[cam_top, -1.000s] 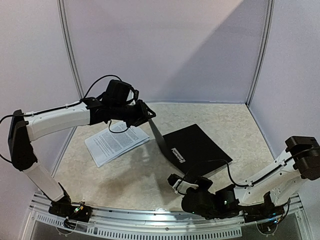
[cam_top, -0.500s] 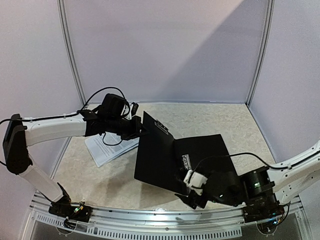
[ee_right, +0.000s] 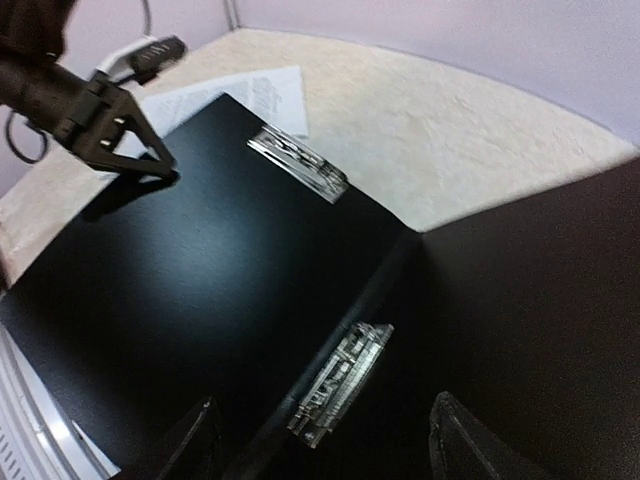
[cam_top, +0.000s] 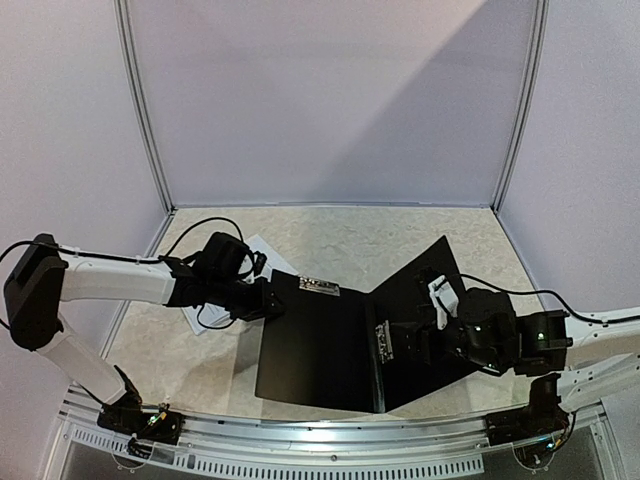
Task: Put the files into the folder
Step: Open the folder at the center of the board.
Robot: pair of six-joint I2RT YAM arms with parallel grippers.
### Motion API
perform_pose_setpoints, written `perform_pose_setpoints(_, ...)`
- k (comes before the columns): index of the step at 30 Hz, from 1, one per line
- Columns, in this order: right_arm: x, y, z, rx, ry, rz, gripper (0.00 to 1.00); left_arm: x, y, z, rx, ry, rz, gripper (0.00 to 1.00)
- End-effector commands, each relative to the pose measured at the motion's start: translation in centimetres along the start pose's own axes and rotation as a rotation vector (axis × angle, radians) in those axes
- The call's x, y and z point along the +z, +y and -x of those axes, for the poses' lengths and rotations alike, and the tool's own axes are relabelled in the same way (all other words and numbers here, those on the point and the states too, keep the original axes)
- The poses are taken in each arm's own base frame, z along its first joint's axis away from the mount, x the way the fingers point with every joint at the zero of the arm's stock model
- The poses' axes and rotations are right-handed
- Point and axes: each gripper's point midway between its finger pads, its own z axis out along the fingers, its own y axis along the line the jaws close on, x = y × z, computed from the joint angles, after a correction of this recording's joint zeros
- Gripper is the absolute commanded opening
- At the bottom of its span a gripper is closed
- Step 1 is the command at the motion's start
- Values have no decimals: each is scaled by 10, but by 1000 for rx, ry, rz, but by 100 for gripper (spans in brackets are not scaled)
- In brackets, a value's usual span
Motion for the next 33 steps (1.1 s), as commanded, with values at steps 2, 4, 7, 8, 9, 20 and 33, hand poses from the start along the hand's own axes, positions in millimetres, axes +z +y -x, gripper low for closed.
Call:
perform_pose_setpoints(2,12,-63,-52,155,172,-237,64,-5,14,7,68,-49,119,34)
perform_pose_setpoints(4,12,-73,-64,198,193,-267,61,-4,25,5,81,-43,164,33)
perform_pose_setpoints(7,12,-83,-76,208,215,-300,57,3,39,-6,79,-22,192,33)
perform_pose_setpoints(8,13,-86,-81,207,227,-314,57,7,44,-10,75,-9,202,32)
perform_pose_setpoints(9,14,-89,-85,203,239,-324,57,10,49,-15,75,2,213,32)
perform_pose_setpoints(20,33,-93,-137,160,395,-329,52,31,78,-15,255,12,468,36)
perform_pose_setpoints(33,50,-79,-151,154,449,-251,54,37,-23,0,1030,-292,1050,59)
